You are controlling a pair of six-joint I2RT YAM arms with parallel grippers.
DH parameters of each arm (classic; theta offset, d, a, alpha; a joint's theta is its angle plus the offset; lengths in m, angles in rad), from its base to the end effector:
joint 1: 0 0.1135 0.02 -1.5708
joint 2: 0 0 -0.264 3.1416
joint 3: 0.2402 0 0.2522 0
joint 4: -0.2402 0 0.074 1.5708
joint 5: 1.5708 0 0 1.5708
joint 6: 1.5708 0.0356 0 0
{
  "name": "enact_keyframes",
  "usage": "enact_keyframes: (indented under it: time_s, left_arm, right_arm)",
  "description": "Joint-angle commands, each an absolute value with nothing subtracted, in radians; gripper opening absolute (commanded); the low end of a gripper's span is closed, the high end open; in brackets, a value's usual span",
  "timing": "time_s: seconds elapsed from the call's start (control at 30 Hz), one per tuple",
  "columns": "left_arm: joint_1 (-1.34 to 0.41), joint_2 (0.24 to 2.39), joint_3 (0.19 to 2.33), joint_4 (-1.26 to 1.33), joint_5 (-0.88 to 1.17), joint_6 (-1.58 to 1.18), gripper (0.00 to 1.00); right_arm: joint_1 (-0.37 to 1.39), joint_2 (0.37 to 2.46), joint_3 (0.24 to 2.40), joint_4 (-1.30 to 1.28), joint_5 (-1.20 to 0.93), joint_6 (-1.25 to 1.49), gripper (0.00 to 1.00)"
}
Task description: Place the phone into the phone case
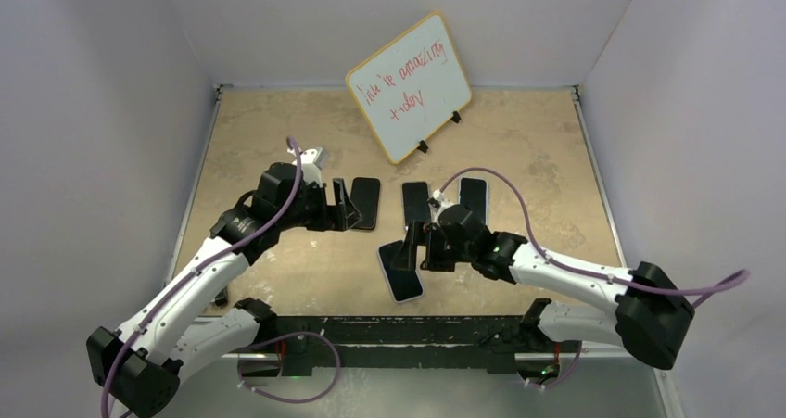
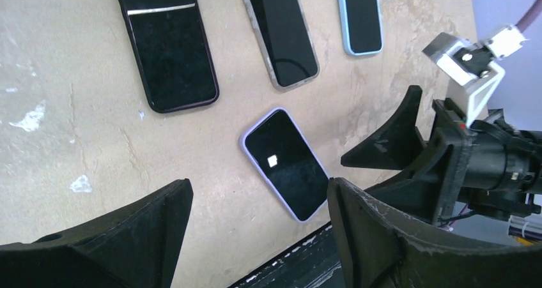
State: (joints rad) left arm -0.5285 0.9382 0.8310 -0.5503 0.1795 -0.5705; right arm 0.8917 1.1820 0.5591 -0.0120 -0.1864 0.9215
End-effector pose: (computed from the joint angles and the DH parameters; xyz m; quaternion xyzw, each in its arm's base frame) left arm 0.1697 -0.1064 0.2932 0.0207 0.8946 -0.2980 0.3325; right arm 0.1466 0.1922 0.1990 -0.0287 0.8891 0.4048 0.2114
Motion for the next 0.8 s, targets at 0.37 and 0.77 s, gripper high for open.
enact_keyframes:
  time_s: [0.37, 0.77]
  left_arm:
    - [-0.526, 0.839, 1.066, -0.598, 0.100, -0.518, 0.81]
    - [-0.525, 0.721, 1.116, -0.555, -0.024, -0.470, 0.85]
  right_arm:
    - [0.894, 0.914, 0.836, -0.270, 0.157, 0.738, 0.99]
    - [0.894, 0.815, 1.038, -0.455, 0.491, 0.672, 0.99]
